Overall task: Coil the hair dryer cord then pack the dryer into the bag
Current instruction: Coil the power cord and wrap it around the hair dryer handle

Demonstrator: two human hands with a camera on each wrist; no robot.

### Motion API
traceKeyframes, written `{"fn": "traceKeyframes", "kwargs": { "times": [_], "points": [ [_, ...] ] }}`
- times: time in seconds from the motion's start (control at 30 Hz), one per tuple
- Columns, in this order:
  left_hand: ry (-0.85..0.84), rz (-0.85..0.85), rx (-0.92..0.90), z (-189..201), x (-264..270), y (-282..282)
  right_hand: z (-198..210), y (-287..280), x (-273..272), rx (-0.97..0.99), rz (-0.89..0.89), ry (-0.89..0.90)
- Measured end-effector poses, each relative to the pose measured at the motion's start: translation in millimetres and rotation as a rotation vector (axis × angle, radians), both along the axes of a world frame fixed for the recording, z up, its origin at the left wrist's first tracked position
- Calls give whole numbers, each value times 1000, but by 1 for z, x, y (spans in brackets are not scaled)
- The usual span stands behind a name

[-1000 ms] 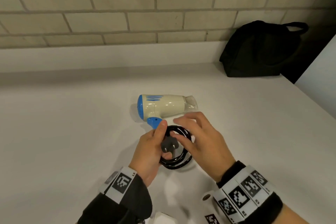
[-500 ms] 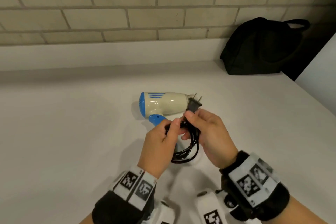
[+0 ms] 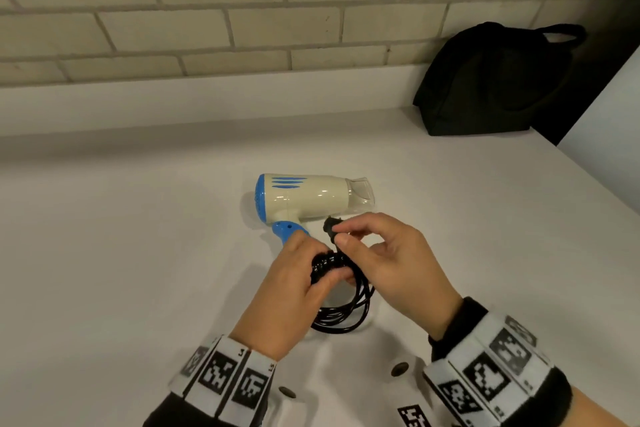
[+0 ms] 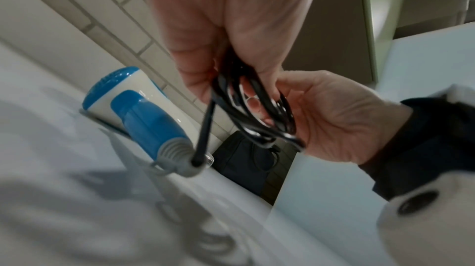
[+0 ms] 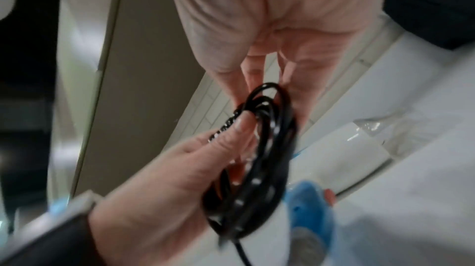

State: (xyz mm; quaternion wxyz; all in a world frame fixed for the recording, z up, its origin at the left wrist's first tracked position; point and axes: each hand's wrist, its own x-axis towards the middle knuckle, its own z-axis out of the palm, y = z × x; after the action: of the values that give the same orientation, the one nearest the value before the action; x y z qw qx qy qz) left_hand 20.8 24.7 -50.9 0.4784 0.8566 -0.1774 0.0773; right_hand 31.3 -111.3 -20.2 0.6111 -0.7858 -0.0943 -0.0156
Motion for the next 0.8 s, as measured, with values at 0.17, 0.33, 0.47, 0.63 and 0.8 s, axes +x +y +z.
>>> {"fn": "traceKeyframes", "kwargs": {
  "times": [0.17, 0.33, 0.47, 0.63, 0.8],
  "points": [
    [-44, 89, -35, -4, 5, 2, 0, -8, 1, -221, 112, 32],
    [116, 54, -96, 2, 3, -4, -10, -18, 4, -252, 189, 58],
    [134, 141, -45, 4, 8, -8, -18, -19, 5, -173, 166, 25],
    [368, 301, -247, 12, 15, -13, -18, -23, 8, -183, 242, -12],
    [564, 319, -498, 15, 19, -18, -10, -34, 15, -137, 357, 59]
  ]
}}
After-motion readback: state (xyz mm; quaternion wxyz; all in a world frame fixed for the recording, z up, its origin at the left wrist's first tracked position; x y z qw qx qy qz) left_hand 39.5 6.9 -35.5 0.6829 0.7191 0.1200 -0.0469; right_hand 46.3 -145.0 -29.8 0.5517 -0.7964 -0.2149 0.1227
